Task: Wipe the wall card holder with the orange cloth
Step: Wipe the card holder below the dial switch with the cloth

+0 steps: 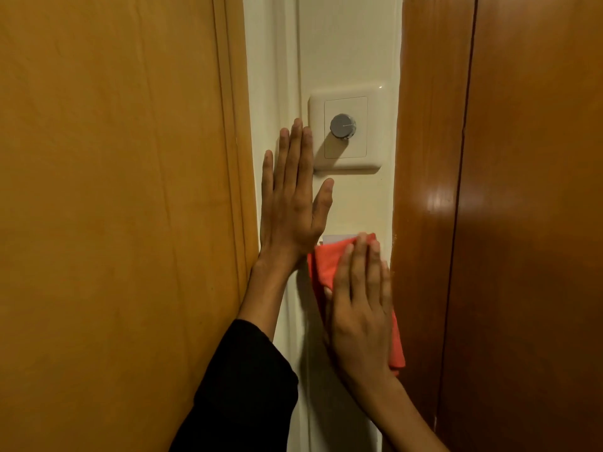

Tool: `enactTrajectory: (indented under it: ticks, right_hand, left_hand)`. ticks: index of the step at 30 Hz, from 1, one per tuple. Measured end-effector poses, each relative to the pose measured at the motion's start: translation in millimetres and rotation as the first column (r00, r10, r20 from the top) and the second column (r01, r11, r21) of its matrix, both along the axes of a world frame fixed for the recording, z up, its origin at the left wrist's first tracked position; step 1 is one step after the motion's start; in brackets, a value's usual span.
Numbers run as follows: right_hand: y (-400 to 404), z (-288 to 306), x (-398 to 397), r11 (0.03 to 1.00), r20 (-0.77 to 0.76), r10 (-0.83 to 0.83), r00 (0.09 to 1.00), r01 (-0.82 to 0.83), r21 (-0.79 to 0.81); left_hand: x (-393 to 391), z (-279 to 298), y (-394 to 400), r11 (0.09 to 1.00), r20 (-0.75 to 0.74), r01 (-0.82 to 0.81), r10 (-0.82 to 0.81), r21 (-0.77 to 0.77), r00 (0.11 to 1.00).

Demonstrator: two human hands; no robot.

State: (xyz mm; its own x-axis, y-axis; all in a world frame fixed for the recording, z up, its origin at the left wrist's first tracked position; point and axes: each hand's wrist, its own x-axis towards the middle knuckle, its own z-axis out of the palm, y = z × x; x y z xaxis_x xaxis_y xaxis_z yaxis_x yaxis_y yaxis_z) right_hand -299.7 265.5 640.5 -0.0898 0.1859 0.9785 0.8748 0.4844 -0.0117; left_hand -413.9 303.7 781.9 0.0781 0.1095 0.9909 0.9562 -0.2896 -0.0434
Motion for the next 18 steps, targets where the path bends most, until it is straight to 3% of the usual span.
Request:
enactTrajectory:
  ticks: [6,8,14,18]
  right_hand:
    - [3,-32,22,0.996,0.354,-0.077,0.932,0.058,0.064]
    - [3,-44,38,0.996,0.353,-0.090,0.931,0.075,0.055]
    - [-1,-8,7,1.000,0.104,0.018,0.994,-0.020,0.019]
    - [2,-31,25,0.999,0.355,-0.011,0.935,-0.001,0.033]
  left_hand:
    - [-3,-2,4,1.000,0.003,0.000,0.000,0.016,1.000]
    - [-3,-2,2,1.000,0.001,0.009,-0.009,0.015,1.000]
    - [0,-3,4,1.000,0.004,-0.002,0.002,0.011,1.000]
    - [0,-2,4,1.000,0.008,0.010,-0.010,0.023,1.000]
